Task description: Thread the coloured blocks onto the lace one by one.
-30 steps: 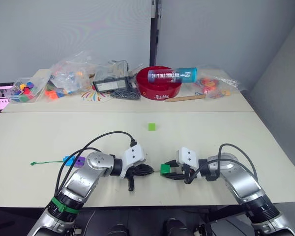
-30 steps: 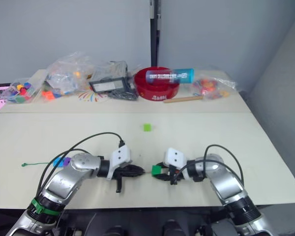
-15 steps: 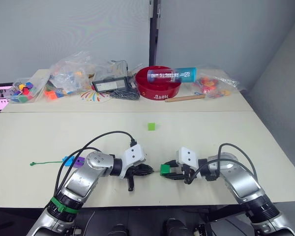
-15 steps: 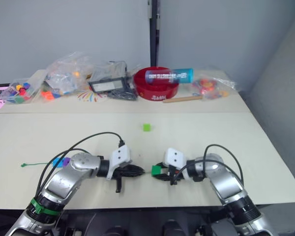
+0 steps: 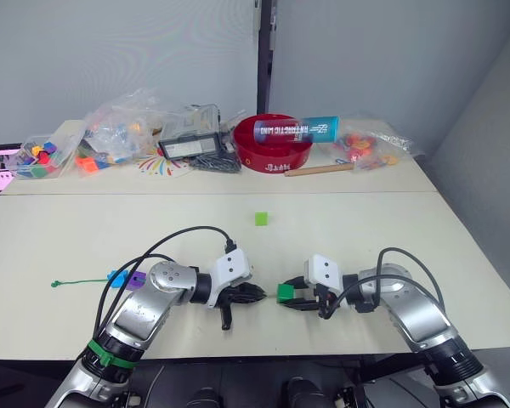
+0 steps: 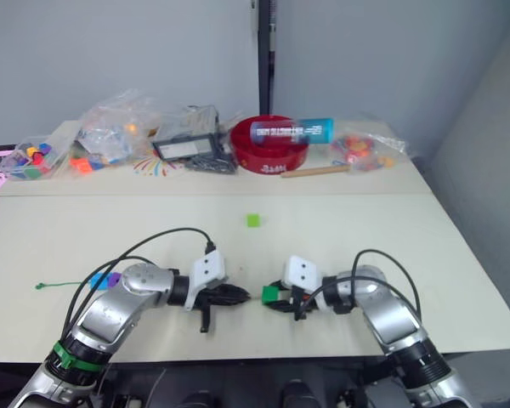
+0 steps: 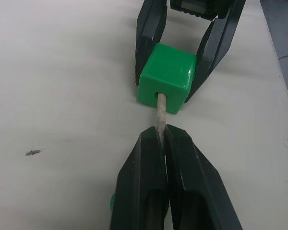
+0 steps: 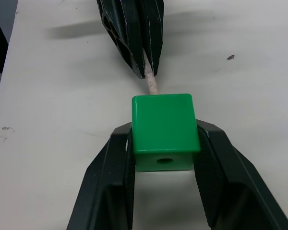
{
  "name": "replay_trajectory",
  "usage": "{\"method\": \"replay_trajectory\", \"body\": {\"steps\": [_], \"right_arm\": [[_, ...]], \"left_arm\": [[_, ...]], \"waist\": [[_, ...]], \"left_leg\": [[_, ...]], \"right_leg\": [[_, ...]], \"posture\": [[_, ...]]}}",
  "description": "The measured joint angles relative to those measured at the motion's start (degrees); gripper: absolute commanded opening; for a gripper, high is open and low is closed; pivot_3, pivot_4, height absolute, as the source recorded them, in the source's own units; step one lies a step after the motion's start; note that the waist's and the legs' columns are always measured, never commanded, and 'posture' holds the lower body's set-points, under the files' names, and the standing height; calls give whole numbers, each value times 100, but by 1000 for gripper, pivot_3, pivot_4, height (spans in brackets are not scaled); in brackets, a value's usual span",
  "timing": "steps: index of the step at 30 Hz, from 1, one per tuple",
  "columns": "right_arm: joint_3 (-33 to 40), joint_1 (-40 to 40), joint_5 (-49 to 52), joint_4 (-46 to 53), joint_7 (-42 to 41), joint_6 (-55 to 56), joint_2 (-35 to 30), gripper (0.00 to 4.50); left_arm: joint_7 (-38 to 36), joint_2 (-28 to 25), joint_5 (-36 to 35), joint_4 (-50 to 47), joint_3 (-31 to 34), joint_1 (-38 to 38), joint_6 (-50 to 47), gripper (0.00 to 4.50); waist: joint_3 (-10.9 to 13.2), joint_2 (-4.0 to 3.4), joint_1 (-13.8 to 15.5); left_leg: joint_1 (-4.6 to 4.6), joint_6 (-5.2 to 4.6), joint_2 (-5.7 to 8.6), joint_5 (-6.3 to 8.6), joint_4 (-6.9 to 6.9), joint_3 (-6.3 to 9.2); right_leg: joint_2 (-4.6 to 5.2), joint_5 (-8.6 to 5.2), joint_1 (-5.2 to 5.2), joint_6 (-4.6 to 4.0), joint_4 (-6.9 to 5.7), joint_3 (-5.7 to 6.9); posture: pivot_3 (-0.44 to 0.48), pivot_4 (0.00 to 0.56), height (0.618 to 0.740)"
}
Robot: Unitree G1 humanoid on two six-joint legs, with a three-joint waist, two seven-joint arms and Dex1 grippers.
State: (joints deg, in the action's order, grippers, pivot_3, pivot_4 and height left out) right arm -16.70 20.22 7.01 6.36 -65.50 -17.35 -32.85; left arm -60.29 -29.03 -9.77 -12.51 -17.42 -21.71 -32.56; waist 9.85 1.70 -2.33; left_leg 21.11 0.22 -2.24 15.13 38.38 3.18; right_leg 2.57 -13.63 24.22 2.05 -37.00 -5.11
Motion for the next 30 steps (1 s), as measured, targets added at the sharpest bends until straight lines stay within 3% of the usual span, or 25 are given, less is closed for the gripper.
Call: {"method": "replay_trajectory", "body": {"steps": [26,30], "right_arm": [[-113,321,-358,-130,-203,-221,309,1165],[-119,318,-370,-148,-197,-199,400,1165]], "left_arm": [[-205,306,243,582,-206,-272,285,0],[-200,296,276,639,-66,-275,366,1300]], "waist": [[-1,0,-37],[-1,1,-55]], "left_leg": [[-11,0,-1,0,-1,-2],[-10,0,-5,0,-1,-2]], "right_leg": [[-4,1,-6,-2,-5,-4],[-10,2,-2,-3,-7,-4]], "posture": [[0,150,731],[0,150,731]]}}
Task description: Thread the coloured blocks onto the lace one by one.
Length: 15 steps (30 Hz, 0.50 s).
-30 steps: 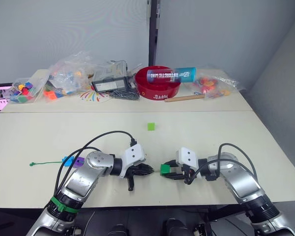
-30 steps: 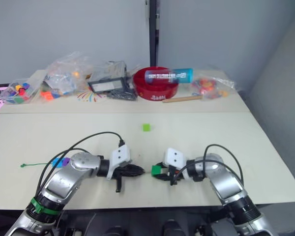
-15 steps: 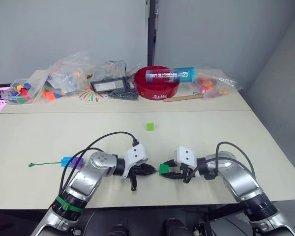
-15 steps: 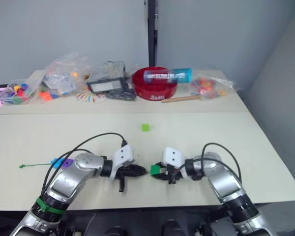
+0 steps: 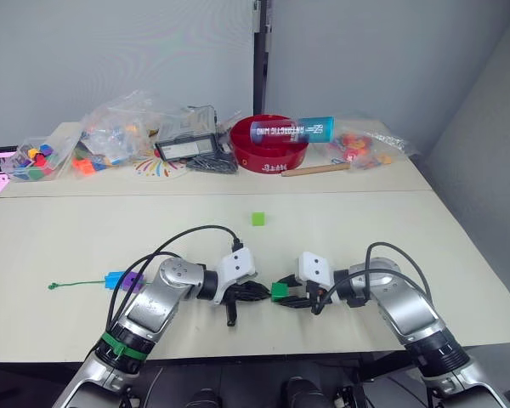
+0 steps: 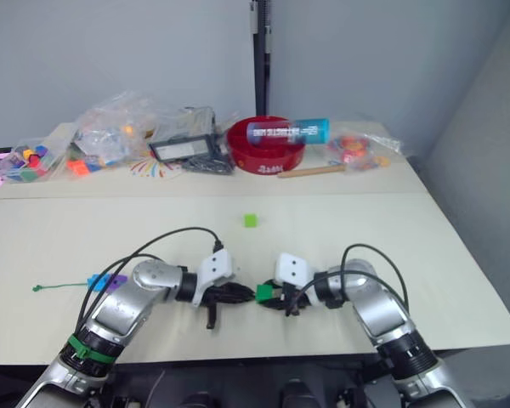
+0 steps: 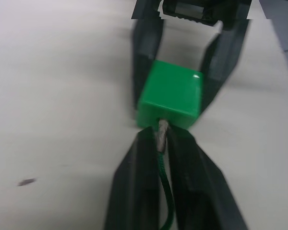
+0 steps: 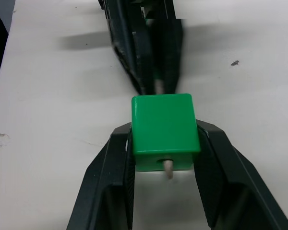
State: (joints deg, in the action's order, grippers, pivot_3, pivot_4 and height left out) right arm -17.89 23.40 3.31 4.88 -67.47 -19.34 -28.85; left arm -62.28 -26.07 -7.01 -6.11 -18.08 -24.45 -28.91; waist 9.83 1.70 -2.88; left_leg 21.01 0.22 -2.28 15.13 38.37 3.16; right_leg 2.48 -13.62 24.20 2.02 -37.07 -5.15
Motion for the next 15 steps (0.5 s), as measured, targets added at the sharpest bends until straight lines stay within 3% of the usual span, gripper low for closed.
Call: {"method": "replay_trajectory", "body": {"steps": [3,15], "right_arm": [[-50,0,7,1,-20,44,56,1165],[-282,21,27,-71,-51,173,216,1165]], "left_arm": [[-16,-106,-1,1,111,0,15,2263],[-618,-623,-497,-262,479,73,301,2263]], "waist": [[0,0,-11],[1,0,49]], "left_leg": [[5,0,-1,0,-1,1],[9,0,1,0,-1,-2]], "right_leg": [[-1,0,6,0,0,1],[7,-1,3,2,9,2]], "posture": [[0,150,731],[0,150,731]]}}
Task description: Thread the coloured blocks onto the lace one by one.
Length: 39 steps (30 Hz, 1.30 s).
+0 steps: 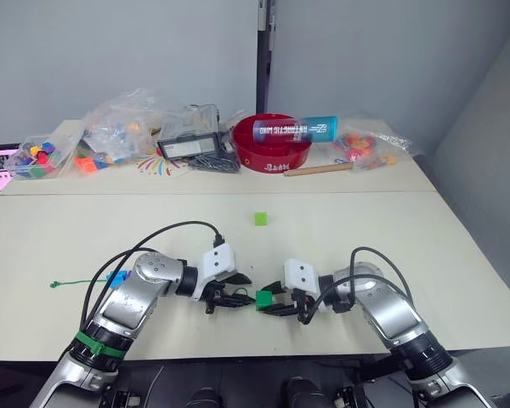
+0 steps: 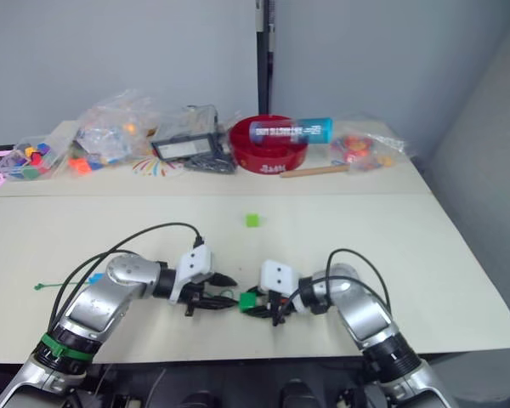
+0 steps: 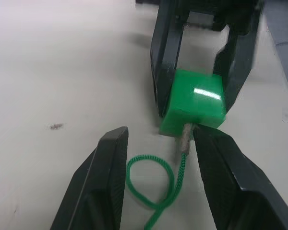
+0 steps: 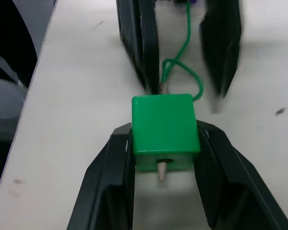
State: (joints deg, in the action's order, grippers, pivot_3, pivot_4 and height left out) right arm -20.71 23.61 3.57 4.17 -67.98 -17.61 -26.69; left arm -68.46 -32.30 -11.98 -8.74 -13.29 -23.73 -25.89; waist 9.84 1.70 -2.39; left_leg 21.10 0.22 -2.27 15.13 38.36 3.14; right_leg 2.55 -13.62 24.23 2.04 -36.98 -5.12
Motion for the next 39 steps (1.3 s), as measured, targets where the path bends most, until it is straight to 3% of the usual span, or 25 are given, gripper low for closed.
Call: {"method": "replay_trajectory", "body": {"steps": [7,15,18,39], "right_arm": [[-72,43,13,5,107,-6,-69,1165],[-76,40,115,21,122,2,-216,1165],[-74,39,180,14,113,50,-315,1165],[84,-11,448,-101,82,226,-754,1165]], "left_arm": [[-74,104,-388,-131,-83,-6,151,2263],[-220,-164,-393,-48,-92,-47,237,2263],[-276,-257,-391,102,-73,-55,344,2963],[-471,-272,31,967,-354,-35,1556,2963]], "waist": [[0,0,-17],[0,0,23],[0,0,41],[0,0,133]], "left_leg": [[-1,0,0,0,-2,1],[0,0,6,0,-1,2],[3,0,6,0,-1,2],[4,0,7,0,0,-2]], "right_leg": [[-2,0,2,0,-3,-1],[4,-1,0,1,0,-1],[5,-1,0,2,2,0],[6,0,-1,3,10,-2]], "posture": [[0,150,731],[0,150,731],[0,150,731],[0,150,731]]}}
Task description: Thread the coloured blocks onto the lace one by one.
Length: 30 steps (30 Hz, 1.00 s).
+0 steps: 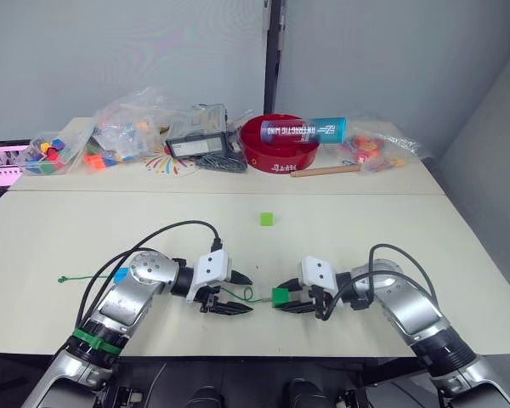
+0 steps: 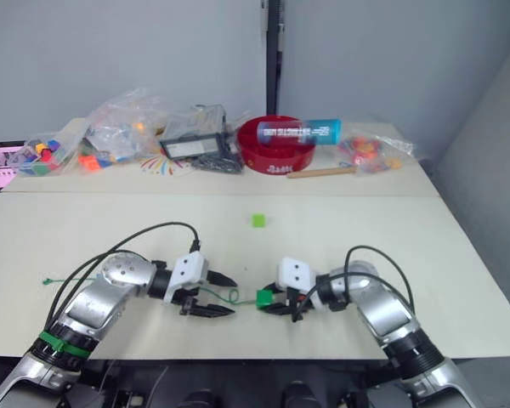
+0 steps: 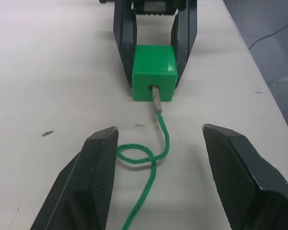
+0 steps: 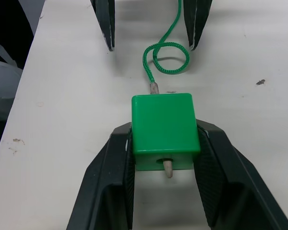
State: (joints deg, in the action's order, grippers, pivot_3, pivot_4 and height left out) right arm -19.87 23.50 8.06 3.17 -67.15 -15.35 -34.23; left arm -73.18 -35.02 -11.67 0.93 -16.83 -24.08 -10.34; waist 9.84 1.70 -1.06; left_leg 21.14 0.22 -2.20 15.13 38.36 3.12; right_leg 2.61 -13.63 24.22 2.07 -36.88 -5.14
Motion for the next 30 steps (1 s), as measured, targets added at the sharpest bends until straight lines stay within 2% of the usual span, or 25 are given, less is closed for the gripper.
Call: {"method": "replay_trajectory", "body": {"steps": [2,3,5,11,17,26,30], "right_arm": [[2,-16,0,28,25,-26,0,1165],[3,-24,0,43,40,-35,0,1165],[2,-34,0,77,66,-47,0,1165],[24,-110,6,151,117,-95,-1,1165],[31,-129,6,190,129,-139,-2,1165],[20,-138,4,209,162,-151,18,1165],[21,-115,1,195,189,-160,45,1165]], "left_arm": [[6,39,33,7,-22,0,26,2963],[24,63,46,9,-22,0,36,2545],[48,90,55,14,-22,0,41,2128],[53,120,89,79,-34,0,41,114],[127,192,164,82,-64,-1,37,51],[421,642,281,68,-254,-202,-112,51],[475,647,312,41,-268,-213,-253,51]], "waist": [[0,0,-1],[0,0,-2],[0,0,-4],[0,0,-5],[0,0,-4],[0,0,-4],[0,0,-7]], "left_leg": [[0,0,0,0,0,0],[0,0,0,0,0,0],[0,0,-1,0,0,0],[0,0,0,0,0,0],[0,0,-1,0,0,1],[-1,0,0,0,0,2],[-2,0,0,0,0,2]], "right_leg": [[0,0,0,0,0,0],[0,0,0,0,0,0],[0,0,0,0,-1,0],[0,0,0,0,-1,0],[0,0,0,0,-1,0],[-1,0,0,0,-2,-1],[-1,0,0,0,-3,0]], "posture": [[0,150,731],[0,150,731],[0,150,731],[0,150,731],[0,150,731],[0,150,731],[0,150,731]]}}
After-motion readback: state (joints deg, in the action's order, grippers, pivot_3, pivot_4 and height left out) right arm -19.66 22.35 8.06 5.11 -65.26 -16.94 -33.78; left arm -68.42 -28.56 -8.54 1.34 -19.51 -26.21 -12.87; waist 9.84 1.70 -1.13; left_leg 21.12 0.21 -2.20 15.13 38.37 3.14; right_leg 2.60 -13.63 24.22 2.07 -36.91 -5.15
